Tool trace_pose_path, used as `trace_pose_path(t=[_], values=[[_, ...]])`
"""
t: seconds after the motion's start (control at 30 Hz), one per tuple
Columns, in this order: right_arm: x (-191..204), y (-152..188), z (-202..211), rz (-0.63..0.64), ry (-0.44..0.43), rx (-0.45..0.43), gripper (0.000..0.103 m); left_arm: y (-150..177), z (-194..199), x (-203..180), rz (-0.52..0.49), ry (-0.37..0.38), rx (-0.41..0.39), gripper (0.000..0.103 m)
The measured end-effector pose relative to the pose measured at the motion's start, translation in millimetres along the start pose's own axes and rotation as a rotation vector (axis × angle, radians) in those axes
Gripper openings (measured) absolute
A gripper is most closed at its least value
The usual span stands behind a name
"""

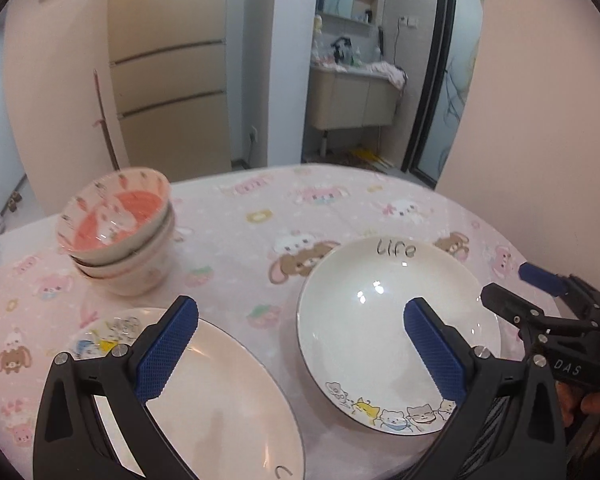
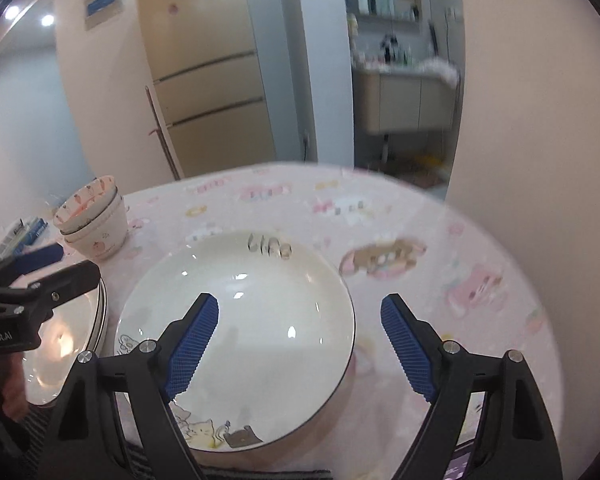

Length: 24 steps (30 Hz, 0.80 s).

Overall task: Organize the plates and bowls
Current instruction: 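Reach both grippers to the rim of the 'life' plate and close them, then lift the 'life' plate with both grippers and carry it over the plate stack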

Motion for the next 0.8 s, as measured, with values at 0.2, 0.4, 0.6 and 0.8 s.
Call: trace_pose_path(t=[0.2,0.4,0.6,0.8], values=[[-32,23,-25,-0.256,-0.079,0.137,0.085,19,-37,-8,-0.008,0.045,0.142,0.077],[-33,40,-42,-0.321,-0.141,0.219,0.065,38,-63,-9,-0.032,0.043,0.231,0.047],[-31,43,-46,-0.312,-0.129,0.218,0.038,43,-71,-11,-0.065,0.03,0.271,0.029],[-39,44,-49,-0.346,-0.134,0.211,0.027,42,-80,-9,-0.023,0.054,0.337,0.031]])
Point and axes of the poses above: each gripper's, at about its wrist camera, not at the fingertips, and z roughly against the way its jaws point, x to its left, y to its underside, the point moved 6 cm from there along -z, roughly the way its jaws point, and after that the axes turned 14 degrees about -x, right-handed, at the moved point
